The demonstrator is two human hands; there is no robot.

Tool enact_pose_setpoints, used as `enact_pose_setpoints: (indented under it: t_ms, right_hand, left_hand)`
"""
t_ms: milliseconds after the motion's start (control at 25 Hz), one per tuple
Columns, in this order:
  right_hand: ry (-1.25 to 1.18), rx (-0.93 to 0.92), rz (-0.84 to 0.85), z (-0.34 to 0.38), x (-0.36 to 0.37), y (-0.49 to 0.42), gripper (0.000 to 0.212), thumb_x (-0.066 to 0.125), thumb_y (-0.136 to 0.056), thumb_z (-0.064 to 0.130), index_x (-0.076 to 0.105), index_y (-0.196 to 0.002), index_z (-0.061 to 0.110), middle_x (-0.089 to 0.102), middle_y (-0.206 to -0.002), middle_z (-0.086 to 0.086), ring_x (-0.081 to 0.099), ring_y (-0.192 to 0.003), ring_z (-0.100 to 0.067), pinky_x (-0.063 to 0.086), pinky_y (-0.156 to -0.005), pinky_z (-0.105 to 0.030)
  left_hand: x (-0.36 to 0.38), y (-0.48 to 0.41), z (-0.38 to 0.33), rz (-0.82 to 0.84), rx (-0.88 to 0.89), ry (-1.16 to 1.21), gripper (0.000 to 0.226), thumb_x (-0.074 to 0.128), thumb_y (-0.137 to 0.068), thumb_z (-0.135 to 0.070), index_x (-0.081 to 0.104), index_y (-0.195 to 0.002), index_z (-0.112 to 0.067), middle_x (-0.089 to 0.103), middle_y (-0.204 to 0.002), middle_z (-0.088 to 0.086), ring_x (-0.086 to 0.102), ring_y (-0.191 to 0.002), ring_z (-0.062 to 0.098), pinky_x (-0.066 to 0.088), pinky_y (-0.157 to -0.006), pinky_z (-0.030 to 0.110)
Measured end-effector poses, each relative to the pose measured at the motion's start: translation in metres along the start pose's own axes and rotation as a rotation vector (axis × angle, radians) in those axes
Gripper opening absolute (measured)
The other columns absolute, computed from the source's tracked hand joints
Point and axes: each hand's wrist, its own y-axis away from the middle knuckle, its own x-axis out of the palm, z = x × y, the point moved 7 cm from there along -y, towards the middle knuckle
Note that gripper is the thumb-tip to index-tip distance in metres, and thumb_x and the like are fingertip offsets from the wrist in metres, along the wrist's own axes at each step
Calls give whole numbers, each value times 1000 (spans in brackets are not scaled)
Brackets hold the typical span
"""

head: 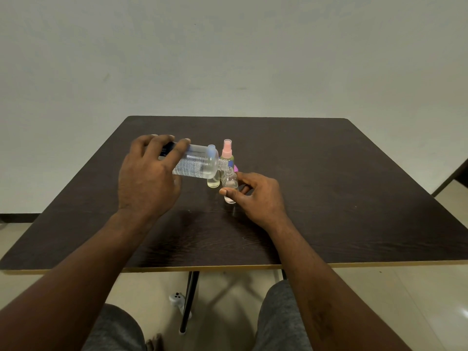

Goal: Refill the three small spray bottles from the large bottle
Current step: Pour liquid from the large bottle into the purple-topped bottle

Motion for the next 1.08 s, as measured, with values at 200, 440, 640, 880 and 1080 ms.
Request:
enact_pose_setpoints:
  t_ms: [200, 440, 640, 880, 1080]
  right_hand:
    - [-1, 7, -3, 1, -1, 0, 57, 82, -81, 59, 74, -129, 28, 75, -92, 11, 67, -74, -5, 57, -70, -20]
    - [-6, 9, 9, 0, 0, 1, 58, 82, -82, 58, 74, -129, 26, 76, -94, 11, 68, -76, -5, 61, -74, -28]
    - [-3, 8, 14, -1, 2, -1, 59, 80, -82, 61, 74, -130, 27, 76, -94, 11, 68, -77, -6, 61, -74, -31]
    - [0, 15, 26, -1, 2, 0, 58, 79, -82, 61, 74, -130, 28, 76, -96, 12, 68, -77, -6, 62, -74, -33]
    - [-11, 10, 24, 1, 0, 0, 53, 80, -82, 59, 75, -127, 30, 76, -92, 11, 68, -74, -8, 61, -72, -35]
  left_hand:
    - [-1, -1, 0, -3, -4, 3, 70, 70, -79, -9, 59, -146, -23, 60, -138, 13, 48, -129, 41, 54, -87, 55]
    - [0, -1, 1, -1, -7, -1, 70, 71, -79, -9, 60, -146, -23, 60, -139, 12, 48, -130, 40, 54, -87, 54]
    - [1, -1, 1, 0, 2, 1, 70, 71, -80, -9, 59, -147, -23, 60, -139, 11, 48, -129, 39, 54, -86, 54]
    - [1, -1, 1, 8, -4, 0, 70, 72, -79, -10, 59, -147, -24, 59, -139, 11, 48, -130, 39, 54, -86, 54]
    - [-1, -2, 0, 3, 4, -3, 70, 71, -79, -9, 59, -147, -23, 60, -139, 11, 48, -130, 39, 54, -86, 54]
